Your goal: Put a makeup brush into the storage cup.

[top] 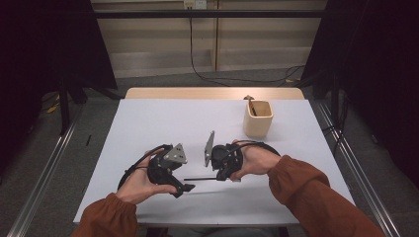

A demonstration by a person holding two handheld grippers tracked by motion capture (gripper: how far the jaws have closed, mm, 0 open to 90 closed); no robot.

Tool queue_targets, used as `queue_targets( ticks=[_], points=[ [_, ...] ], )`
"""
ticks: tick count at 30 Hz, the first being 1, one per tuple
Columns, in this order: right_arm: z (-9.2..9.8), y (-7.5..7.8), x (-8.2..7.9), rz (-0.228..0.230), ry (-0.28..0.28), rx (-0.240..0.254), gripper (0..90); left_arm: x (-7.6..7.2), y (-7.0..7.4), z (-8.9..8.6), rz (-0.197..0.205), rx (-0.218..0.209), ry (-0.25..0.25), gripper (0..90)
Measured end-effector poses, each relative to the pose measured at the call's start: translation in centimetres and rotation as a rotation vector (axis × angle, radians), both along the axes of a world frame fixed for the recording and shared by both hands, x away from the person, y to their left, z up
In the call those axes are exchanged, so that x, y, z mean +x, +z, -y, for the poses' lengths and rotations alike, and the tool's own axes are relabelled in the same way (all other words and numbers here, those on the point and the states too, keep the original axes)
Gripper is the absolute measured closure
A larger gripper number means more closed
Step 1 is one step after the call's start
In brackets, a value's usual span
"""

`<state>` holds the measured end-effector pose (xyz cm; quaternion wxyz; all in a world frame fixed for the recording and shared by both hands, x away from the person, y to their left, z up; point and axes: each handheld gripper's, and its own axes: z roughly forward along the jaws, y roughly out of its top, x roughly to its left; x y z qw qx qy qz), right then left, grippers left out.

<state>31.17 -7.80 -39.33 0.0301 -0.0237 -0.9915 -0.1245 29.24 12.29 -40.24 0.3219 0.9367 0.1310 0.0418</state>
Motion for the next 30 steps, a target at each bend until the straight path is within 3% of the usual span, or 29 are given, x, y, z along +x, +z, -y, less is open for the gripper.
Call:
queue_targets(
  ticks=[9, 13, 19, 30],
  points=[
    [-0.27, 0.24, -0.13, 0.009, 0.008, -0.006, 85.9, 0.00, -0.58, 0.58, -0.037, 0.062, -0.045, 17.5],
    [-0.38, 0.06, -0.17, 0.012, 0.009, -0.002, 85.9, 0.06, -0.39, 0.49, -0.033, 0.049, -0.049, 30.3],
    [-0.37, 0.10, -0.10, 0.009, 0.006, 0.004, 85.9, 0.21, -0.47, 0.57, -0.056, 0.047, -0.055, 42.3],
    [-0.44, 0.01, -0.09, 0.014, 0.008, 0.012, 85.9, 0.52, -0.64, 1.05, -0.083, 0.014, -0.053, 55.5]
  ],
)
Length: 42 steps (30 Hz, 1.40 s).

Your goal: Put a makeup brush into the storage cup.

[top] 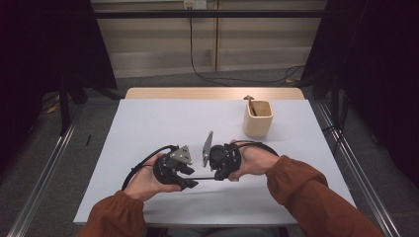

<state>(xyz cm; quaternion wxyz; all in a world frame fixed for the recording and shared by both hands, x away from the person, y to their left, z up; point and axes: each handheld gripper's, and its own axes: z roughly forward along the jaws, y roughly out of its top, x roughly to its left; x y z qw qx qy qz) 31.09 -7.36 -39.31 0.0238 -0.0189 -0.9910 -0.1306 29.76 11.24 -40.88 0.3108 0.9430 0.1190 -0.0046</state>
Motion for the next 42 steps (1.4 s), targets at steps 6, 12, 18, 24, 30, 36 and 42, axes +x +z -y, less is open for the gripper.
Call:
queue_targets(
  ticks=[6, 12, 18, 24, 30, 36, 42],
  points=[
    [0.0, 0.0, 0.1, 0.001, 0.002, 0.008, 85.9, 0.1, -0.2, 0.4, -0.012, -0.004, -0.018, 63.8],
    [0.0, 0.0, 0.1, 0.008, -0.003, 0.008, 85.9, 0.2, -0.3, 0.7, -0.019, -0.009, -0.024, 69.1],
    [0.0, 0.1, 0.0, 0.011, 0.003, 0.009, 85.9, 0.4, -0.5, 0.9, -0.024, -0.010, -0.030, 74.4],
    [-0.1, 0.0, 0.0, 0.010, 0.011, 0.015, 86.0, 0.3, -0.7, 1.0, -0.013, -0.010, -0.038, 79.0],
    [0.1, 0.1, 0.0, 0.013, 0.012, 0.031, 85.8, 0.5, -0.8, 1.0, -0.033, -0.014, -0.049, 81.9],
    [0.7, 0.1, 0.1, 0.017, 0.012, 0.055, 84.2, 0.4, -0.9, 1.1, -0.047, -0.023, -0.063, 84.6],
    [1.1, -0.1, 0.2, 0.011, 0.003, 0.092, 82.9, 0.4, -1.0, 1.1, -0.062, -0.032, -0.065, 85.5]
  ],
)
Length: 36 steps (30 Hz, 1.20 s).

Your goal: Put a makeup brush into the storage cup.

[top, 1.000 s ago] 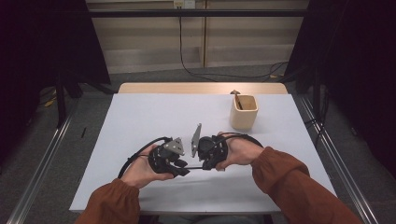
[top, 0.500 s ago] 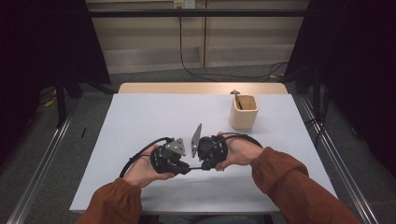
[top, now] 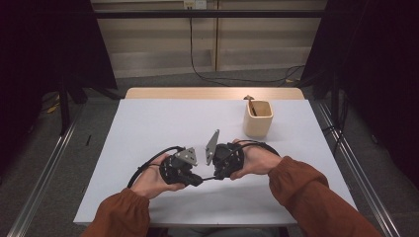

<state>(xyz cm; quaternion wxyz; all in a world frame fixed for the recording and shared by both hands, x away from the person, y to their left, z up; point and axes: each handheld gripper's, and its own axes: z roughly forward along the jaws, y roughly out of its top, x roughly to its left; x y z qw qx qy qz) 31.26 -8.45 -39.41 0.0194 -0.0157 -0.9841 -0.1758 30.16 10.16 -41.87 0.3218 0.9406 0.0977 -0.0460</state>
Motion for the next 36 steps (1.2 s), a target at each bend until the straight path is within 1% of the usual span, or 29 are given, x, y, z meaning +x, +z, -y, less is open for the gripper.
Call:
queue_targets(
  ticks=[1, 3, 4, 5, 9, 10, 12, 14, 17, 18, 21, 26, 28, 29, 31, 32, 34, 35, 36],
  points=[
    [0.1, 0.0, 0.1, -0.003, 0.000, 0.010, 82.4, 0.0, 0.0, 0.0, -0.005, -0.004, -0.001, 85.6],
    [0.2, 0.0, 0.1, -0.011, -0.002, 0.026, 80.1, 0.0, 0.1, -0.1, -0.001, -0.005, 0.002, 85.6],
    [0.2, -0.1, 0.2, -0.005, 0.002, 0.038, 79.5, -0.1, 0.0, -0.1, -0.006, -0.010, 0.004, 85.6],
    [0.3, -0.1, 0.1, -0.015, 0.000, 0.036, 78.8, -0.1, 0.0, -0.2, -0.006, -0.011, 0.001, 85.6],
    [0.4, -0.3, 0.1, -0.019, -0.003, 0.048, 76.7, -0.2, -0.1, -0.2, -0.012, -0.012, 0.009, 85.6],
    [0.4, -0.3, 0.1, -0.027, -0.010, 0.049, 75.9, -0.2, -0.1, -0.2, -0.012, -0.011, 0.009, 85.6],
    [0.5, -0.4, 0.1, -0.027, -0.012, 0.063, 72.3, -0.1, -0.1, -0.3, -0.012, -0.018, 0.010, 85.6],
    [0.5, -0.4, 0.1, -0.028, -0.011, 0.068, 70.6, 0.0, 0.0, -0.4, -0.007, -0.012, 0.008, 85.6],
    [0.4, -0.4, 0.1, -0.029, -0.011, 0.077, 65.1, -0.1, 0.0, -0.4, -0.010, -0.019, 0.024, 85.6],
    [0.4, -0.4, 0.1, -0.023, -0.010, 0.082, 63.6, -0.1, 0.0, -0.4, -0.011, -0.023, 0.019, 85.6],
    [0.5, -0.4, 0.0, -0.026, -0.026, 0.090, 56.5, -0.1, 0.0, -0.5, -0.010, -0.018, 0.029, 85.6],
    [0.7, -0.6, 0.0, -0.020, -0.043, 0.126, 41.0, 0.0, 0.1, -0.6, -0.018, -0.020, 0.030, 85.6],
    [0.8, -0.7, 0.0, -0.012, -0.053, 0.132, 34.8, 0.0, 0.1, -0.6, -0.017, -0.023, 0.031, 85.6],
    [0.8, -0.8, 0.0, -0.015, -0.054, 0.137, 33.7, 0.0, 0.1, -0.6, -0.017, -0.023, 0.034, 85.6],
    [0.9, -0.9, 0.0, -0.013, -0.066, 0.155, 27.5, -0.1, 0.0, -0.7, -0.016, -0.027, 0.034, 85.6],
    [0.9, -0.9, 0.0, -0.012, -0.072, 0.159, 26.5, -0.1, 0.0, -0.7, -0.014, -0.025, 0.033, 85.6],
    [1.0, -1.0, -0.1, 0.000, -0.080, 0.183, 21.9, -0.2, 0.1, -0.9, -0.018, -0.028, 0.043, 85.6],
    [1.0, -1.0, -0.1, 0.001, -0.081, 0.198, 21.1, -0.1, 0.1, -1.0, -0.015, -0.024, 0.041, 85.6],
    [1.1, -1.0, -0.2, -0.002, -0.090, 0.206, 18.5, -0.2, 0.1, -1.0, -0.022, -0.032, 0.048, 85.6]
  ],
)
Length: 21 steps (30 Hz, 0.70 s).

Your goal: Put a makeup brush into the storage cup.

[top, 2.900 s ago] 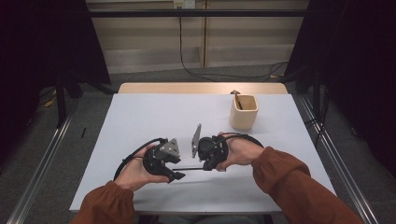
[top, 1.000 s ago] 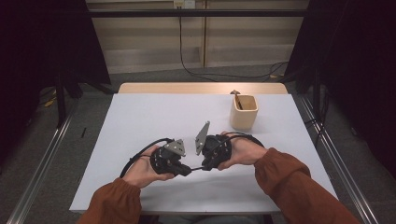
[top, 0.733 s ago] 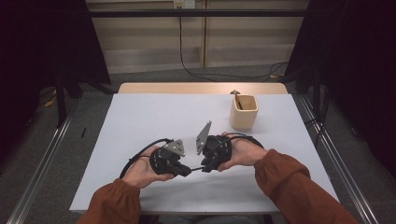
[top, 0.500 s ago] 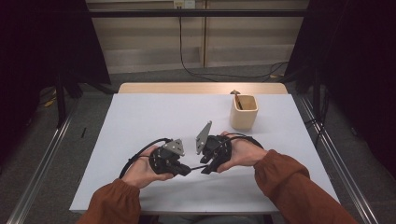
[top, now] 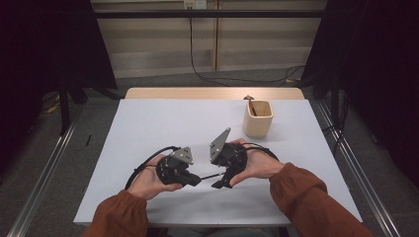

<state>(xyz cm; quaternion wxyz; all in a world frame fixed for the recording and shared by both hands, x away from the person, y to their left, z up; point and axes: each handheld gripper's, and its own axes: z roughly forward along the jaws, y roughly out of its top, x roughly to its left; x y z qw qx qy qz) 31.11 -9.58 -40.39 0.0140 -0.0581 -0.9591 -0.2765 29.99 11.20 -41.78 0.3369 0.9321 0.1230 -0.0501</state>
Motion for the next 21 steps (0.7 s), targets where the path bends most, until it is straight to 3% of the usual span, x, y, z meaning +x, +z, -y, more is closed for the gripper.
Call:
queue_targets(
  ticks=[5, 21],
  points=[
    [0.5, -0.2, 0.1, 0.006, -0.037, 0.049, 9.5, 0.0, -0.1, -0.4, 0.003, 0.000, 0.010, 85.6],
    [3.3, 0.1, 0.1, 0.016, -0.116, 0.147, 3.4, 0.0, 0.0, -1.5, 0.009, -0.025, 0.038, 85.5]
  ],
)
